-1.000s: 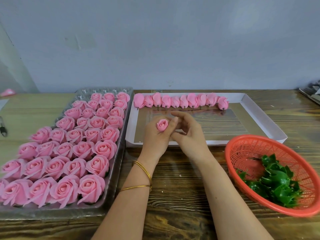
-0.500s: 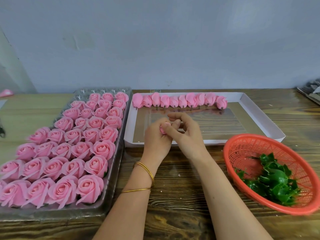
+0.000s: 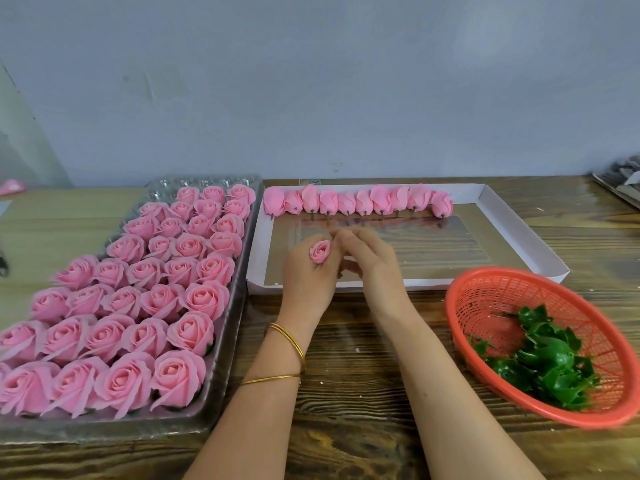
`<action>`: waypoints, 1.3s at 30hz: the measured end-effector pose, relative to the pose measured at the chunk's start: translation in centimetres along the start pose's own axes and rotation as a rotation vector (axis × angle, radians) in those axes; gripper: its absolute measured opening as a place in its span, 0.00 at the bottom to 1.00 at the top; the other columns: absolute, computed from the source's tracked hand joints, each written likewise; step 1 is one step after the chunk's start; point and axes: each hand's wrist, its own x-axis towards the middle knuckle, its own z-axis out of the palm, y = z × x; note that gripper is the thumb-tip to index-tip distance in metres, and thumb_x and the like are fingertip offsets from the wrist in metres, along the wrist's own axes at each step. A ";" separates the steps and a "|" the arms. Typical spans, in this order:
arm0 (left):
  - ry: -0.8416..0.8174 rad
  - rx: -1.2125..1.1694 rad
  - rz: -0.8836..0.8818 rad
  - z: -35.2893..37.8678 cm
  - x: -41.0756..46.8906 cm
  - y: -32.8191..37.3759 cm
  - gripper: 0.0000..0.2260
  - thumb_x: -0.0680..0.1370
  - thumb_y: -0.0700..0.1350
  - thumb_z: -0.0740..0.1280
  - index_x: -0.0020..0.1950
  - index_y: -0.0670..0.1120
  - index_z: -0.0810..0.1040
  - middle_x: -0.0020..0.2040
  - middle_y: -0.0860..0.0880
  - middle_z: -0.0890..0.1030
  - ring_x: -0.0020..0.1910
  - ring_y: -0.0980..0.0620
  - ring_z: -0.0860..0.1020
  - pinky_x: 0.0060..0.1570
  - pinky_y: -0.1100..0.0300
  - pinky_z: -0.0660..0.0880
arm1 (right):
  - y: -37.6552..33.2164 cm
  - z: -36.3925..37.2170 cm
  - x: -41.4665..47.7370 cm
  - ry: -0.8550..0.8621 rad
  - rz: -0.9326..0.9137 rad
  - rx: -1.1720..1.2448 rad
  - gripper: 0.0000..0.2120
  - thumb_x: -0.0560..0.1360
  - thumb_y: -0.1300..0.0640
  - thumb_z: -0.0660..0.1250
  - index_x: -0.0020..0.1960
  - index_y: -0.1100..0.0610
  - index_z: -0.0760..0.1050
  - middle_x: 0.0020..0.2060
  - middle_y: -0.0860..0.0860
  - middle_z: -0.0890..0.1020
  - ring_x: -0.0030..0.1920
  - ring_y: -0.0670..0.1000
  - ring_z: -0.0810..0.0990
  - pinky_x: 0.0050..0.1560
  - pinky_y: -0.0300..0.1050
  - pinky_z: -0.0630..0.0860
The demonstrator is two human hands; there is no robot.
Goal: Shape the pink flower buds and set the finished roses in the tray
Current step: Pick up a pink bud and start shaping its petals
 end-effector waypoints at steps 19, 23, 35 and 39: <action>-0.065 -0.440 -0.191 -0.4 -0.3 0.9 0.08 0.73 0.53 0.70 0.46 0.51 0.82 0.44 0.48 0.85 0.45 0.53 0.84 0.43 0.62 0.80 | 0.9 -0.1 0.0 -0.106 -0.104 -0.218 0.25 0.69 0.68 0.73 0.55 0.45 0.71 0.52 0.48 0.82 0.54 0.46 0.81 0.57 0.46 0.79; -0.053 -0.397 -0.189 -0.5 -0.1 0.5 0.09 0.74 0.48 0.72 0.46 0.42 0.81 0.42 0.44 0.83 0.44 0.49 0.83 0.43 0.58 0.81 | 0.8 -0.2 0.0 -0.124 -0.080 -0.174 0.26 0.71 0.74 0.67 0.58 0.47 0.71 0.56 0.51 0.81 0.58 0.48 0.81 0.60 0.55 0.78; -0.043 -0.419 -0.247 -0.3 0.0 0.5 0.11 0.78 0.52 0.67 0.47 0.44 0.81 0.42 0.44 0.83 0.42 0.51 0.83 0.37 0.64 0.78 | 0.8 -0.2 -0.1 -0.178 -0.085 -0.183 0.22 0.70 0.73 0.69 0.58 0.54 0.74 0.50 0.51 0.82 0.53 0.50 0.82 0.55 0.47 0.79; -0.023 -0.430 -0.276 -0.2 0.0 0.5 0.13 0.79 0.54 0.65 0.46 0.45 0.81 0.41 0.45 0.83 0.41 0.54 0.83 0.37 0.66 0.77 | 1.0 -0.2 -0.1 -0.159 -0.077 -0.201 0.24 0.69 0.71 0.73 0.60 0.55 0.73 0.51 0.52 0.81 0.54 0.53 0.81 0.58 0.55 0.79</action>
